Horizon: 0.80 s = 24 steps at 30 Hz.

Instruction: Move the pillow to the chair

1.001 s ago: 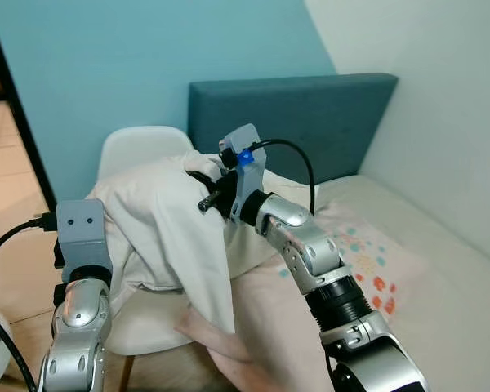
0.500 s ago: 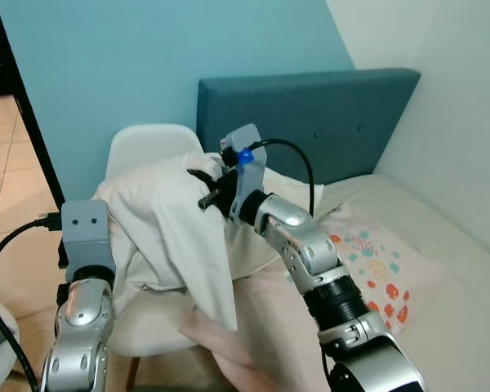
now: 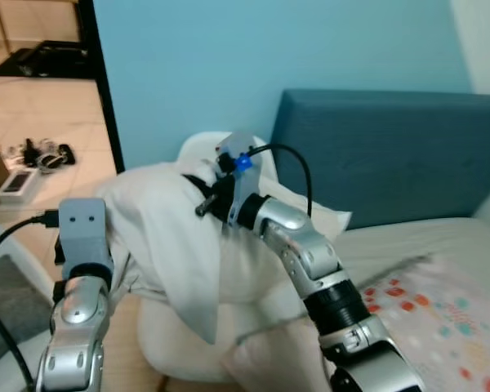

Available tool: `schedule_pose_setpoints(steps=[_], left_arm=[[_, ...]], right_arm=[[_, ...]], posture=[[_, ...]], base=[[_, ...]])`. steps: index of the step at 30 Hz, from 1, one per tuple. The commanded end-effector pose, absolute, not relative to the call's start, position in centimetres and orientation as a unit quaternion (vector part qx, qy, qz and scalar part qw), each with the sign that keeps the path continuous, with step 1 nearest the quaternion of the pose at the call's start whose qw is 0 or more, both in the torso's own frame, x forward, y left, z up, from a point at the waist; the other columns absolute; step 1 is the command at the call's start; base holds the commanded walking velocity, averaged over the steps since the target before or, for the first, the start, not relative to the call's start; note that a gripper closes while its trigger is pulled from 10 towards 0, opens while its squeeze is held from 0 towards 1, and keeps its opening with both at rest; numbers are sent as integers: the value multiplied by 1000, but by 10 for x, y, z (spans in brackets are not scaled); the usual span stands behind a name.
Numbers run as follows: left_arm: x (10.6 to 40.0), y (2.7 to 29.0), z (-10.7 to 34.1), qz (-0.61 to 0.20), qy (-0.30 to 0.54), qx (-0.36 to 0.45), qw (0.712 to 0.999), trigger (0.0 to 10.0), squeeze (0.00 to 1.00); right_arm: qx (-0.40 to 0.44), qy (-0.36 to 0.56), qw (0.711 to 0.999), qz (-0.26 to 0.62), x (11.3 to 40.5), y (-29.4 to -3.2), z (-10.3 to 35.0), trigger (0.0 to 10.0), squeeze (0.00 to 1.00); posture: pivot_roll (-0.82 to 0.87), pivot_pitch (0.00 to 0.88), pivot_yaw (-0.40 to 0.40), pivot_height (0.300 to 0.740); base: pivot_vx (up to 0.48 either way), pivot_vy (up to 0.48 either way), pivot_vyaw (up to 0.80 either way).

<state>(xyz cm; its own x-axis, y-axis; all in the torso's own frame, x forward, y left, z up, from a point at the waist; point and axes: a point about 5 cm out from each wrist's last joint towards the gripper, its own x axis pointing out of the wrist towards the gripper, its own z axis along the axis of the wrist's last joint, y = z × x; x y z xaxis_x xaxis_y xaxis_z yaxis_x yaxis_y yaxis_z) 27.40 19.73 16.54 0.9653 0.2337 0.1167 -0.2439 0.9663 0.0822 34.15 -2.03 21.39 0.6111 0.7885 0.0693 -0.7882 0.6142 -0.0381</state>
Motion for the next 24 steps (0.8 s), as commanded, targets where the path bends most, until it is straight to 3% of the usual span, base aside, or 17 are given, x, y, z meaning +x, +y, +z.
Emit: schedule_pose_setpoints(steps=[1,10,16,24], left_arm=[[277,179,175,73,-79,38,993,10000,0],[277,171,175,31,-77,35,996,10000,0],[276,167,176,4,-80,36,996,10000,0],[278,188,176,59,-74,57,994,10000,0]], right_arm=[[-21,-33,894,446,341,-8,215,10000,0],[-70,0,943,326,365,-32,208,10000,0],[-99,18,953,287,372,-43,205,10000,0],[-108,47,958,262,378,-46,200,10000,0]], posture=[[91,0,-92,739],[92,0,-93,739],[91,0,-94,739],[92,0,-97,719]], base=[[0,0,0],[0,0,0],[0,0,0],[0,0,0]])
